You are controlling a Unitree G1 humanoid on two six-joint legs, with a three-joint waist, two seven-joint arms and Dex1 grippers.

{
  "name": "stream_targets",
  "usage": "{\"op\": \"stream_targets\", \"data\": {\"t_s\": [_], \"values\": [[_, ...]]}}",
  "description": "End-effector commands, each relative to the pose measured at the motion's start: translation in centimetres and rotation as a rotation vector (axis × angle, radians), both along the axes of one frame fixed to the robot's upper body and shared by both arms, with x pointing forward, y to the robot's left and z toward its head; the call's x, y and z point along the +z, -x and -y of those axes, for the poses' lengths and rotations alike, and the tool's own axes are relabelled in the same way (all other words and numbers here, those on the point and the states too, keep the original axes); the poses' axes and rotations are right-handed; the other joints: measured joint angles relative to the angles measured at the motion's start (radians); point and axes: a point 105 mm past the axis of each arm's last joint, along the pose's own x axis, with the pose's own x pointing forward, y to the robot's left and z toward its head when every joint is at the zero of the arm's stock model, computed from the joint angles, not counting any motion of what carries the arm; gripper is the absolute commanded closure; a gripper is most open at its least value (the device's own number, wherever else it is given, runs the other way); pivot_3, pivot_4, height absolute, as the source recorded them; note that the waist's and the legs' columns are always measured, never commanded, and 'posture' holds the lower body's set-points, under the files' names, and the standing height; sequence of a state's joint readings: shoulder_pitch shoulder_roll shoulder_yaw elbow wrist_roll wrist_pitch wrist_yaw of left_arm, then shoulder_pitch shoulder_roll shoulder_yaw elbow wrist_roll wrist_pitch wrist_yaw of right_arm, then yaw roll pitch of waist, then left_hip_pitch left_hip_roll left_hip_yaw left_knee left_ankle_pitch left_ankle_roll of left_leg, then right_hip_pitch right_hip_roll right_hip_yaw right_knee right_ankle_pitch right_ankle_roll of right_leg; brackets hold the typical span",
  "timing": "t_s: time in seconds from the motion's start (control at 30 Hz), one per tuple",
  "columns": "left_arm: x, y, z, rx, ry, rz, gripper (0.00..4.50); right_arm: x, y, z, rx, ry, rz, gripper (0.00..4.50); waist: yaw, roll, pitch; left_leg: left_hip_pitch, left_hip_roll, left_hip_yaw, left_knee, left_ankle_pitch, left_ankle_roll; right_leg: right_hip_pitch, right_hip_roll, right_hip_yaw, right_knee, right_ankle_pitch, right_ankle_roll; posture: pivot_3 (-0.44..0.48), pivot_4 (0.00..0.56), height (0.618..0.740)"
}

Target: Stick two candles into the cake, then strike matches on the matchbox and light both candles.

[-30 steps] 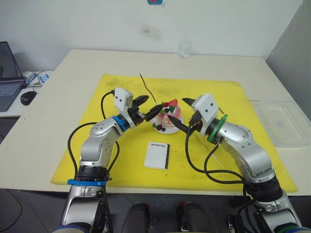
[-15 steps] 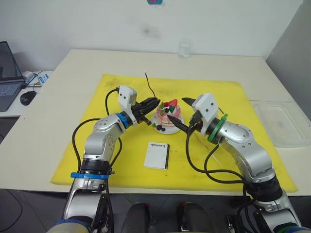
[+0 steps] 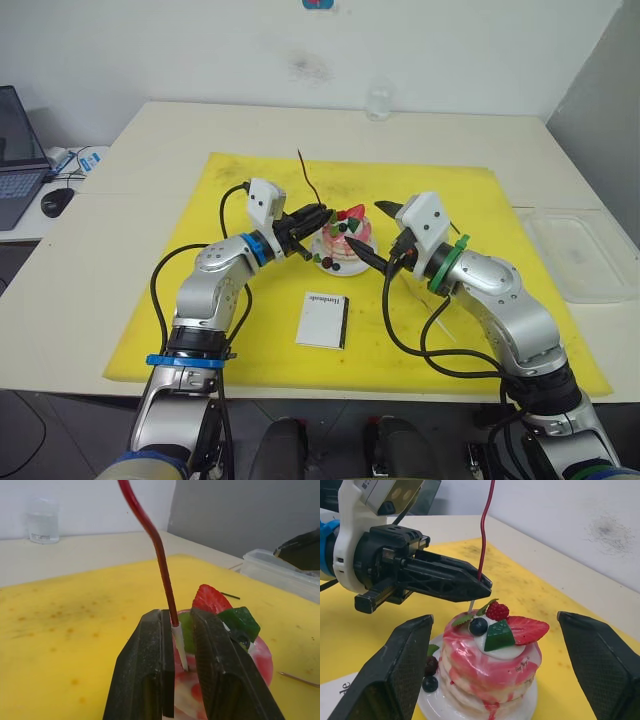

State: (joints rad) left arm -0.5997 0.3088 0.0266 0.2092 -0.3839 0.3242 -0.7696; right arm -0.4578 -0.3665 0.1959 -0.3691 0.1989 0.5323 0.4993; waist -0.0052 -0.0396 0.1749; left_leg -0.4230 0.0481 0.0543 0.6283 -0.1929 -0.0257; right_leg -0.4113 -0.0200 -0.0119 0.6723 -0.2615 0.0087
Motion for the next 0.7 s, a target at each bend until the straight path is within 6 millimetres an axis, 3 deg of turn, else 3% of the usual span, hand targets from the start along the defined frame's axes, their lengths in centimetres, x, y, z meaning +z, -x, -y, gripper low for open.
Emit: {"op": "stream_targets", "data": {"t_s": [0.03,0.2,0.43,0.7], "values": [[1.1,0.1,0.2,-0.012,-0.003,0.048,3.57,1.7,0.3,0.3,-0.004,-0.027,0.071,0.32,0.0,0.0,0.0,0.0,0.0,0.0,0.0,0.0,0.0,0.0,0.0,0.0,0.0,0.0,0.0,0.0,0.15,0.74],[1.1,0.1,0.2,-0.013,-0.002,0.05,4.46,1.7,0.2,0.3,-0.007,-0.027,0.07,0.32,0.0,0.0,0.0,0.0,0.0,0.0,0.0,0.0,0.0,0.0,0.0,0.0,0.0,0.0,0.0,0.0,0.15,0.74],[1.0,0.6,0.2,-0.031,-0.039,0.061,4.46,1.7,0.2,0.4,-0.008,-0.03,0.07,0.32,0.0,0.0,0.0,0.0,0.0,0.0,0.0,0.0,0.0,0.0,0.0,0.0,0.0,0.0,0.0,0.0,0.15,0.74],[-0.6,0.8,0.4,-0.035,-0.093,0.056,4.46,1.7,0.2,0.3,-0.008,-0.035,0.072,0.32,0.0,0.0,0.0,0.0,0.0,0.0,0.0,0.0,0.0,0.0,0.0,0.0,0.0,0.0,0.0,0.0,0.15,0.74]]}}
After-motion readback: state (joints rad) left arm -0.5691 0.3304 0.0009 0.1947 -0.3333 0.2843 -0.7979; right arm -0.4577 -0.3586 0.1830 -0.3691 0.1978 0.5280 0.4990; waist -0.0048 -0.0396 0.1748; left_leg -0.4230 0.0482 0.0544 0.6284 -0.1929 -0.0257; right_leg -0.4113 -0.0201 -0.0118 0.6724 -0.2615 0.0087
